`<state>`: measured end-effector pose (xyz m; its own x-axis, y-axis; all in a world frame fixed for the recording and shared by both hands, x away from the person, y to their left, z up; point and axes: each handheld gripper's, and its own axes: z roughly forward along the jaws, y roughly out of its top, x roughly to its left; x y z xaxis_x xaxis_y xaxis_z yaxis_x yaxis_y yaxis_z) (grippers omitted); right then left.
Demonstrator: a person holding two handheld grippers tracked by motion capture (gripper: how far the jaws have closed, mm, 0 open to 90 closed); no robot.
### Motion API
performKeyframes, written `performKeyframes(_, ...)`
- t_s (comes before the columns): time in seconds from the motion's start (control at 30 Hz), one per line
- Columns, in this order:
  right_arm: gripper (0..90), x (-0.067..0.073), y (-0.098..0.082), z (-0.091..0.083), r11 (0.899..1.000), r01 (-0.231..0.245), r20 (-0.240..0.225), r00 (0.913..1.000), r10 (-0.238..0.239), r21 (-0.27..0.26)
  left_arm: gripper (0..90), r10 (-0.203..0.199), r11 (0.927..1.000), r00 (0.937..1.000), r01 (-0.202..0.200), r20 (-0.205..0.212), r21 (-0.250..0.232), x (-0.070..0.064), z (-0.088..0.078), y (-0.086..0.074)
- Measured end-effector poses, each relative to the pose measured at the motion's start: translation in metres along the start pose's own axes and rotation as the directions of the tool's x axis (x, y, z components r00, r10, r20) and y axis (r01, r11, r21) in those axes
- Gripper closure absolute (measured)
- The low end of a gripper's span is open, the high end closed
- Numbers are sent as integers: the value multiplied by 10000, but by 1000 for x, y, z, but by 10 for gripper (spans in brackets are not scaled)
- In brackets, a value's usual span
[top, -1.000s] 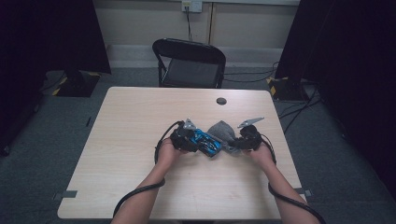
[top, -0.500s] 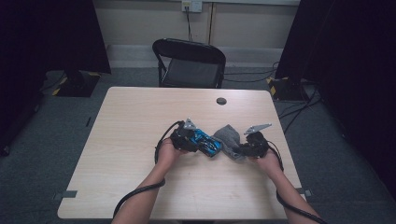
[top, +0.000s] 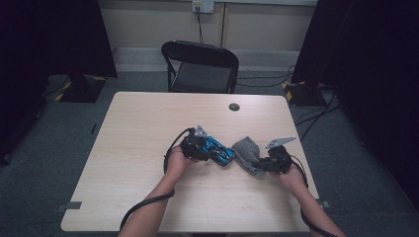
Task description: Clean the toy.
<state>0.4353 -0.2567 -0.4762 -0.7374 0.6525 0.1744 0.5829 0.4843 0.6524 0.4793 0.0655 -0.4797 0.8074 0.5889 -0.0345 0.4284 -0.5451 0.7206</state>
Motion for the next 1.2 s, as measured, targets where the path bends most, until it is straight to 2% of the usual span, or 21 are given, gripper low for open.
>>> performKeyframes(0.47, 782, 3, -12, -12, 10000, 63, -7, 10000, -63, 40, 369, -15, 10000, 10000, 14, -15, -27, 0, 0, 0)
performKeyframes(0.83, 784, 4, -26, -37, 9998, 68, 193, 9998, -64, -212, 369, -6, 10000, 10000, 6, -18, -55, 0, 0, -1)
performKeyframes(1.0, 786, 2, -20, -49, 9978, 10, 306, 9995, 10, -662, 369, -16, 10000, 10000, 16, -18, -45, 0, 0, -1)
performKeyframes(1.2, 786, -2, -4, -53, 9959, -66, 432, 9990, 105, -904, 369, -38, 10000, 10000, 38, -27, -83, 0, 0, -1)
